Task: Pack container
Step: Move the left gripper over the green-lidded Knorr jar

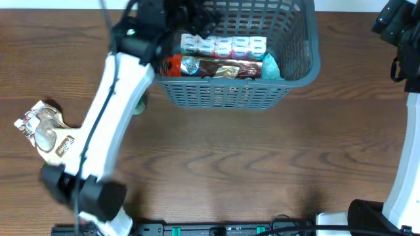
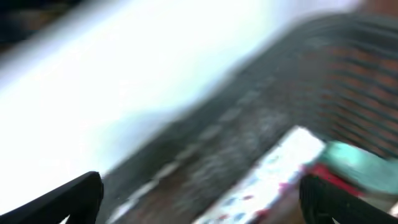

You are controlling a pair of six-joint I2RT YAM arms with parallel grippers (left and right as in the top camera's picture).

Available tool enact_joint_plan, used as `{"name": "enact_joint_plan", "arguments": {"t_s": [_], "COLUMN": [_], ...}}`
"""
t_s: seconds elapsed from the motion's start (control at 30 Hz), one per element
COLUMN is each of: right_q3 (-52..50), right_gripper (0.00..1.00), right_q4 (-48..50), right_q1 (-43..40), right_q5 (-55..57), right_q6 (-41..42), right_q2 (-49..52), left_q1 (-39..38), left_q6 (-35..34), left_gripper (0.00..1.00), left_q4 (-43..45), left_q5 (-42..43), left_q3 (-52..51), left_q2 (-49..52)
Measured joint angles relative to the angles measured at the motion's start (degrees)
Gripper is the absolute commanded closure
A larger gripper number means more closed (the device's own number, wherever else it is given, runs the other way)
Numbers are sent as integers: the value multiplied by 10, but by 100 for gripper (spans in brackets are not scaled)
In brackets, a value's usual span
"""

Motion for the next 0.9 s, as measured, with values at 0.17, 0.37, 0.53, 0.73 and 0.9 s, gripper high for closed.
{"name": "enact_joint_plan", "arguments": {"t_s": [0.17,0.37,0.53,0.73,0.9], "right_q3": [0,0,0,0,0], "right_gripper": [1,1,1,1,1], "right_q4": [0,0,0,0,0], "right_q1": [0,0,0,0,0], "right_q5": [0,0,0,0,0], "right_q6": [0,0,0,0,0], "right_q2": [0,0,0,0,0], "left_q1": [6,55,133,193,205], "left_q6": [-56,-195,-330,-389,-399], "left_gripper": [2,1,2,1,1], "left_q4": [-83,-276,-457,-513,-513], "left_q5": [-188,-324,-330,-256,-193], "left_q3": [15,22,22,19,13], "left_q2": [-94,-150,-148,-115,-47]}}
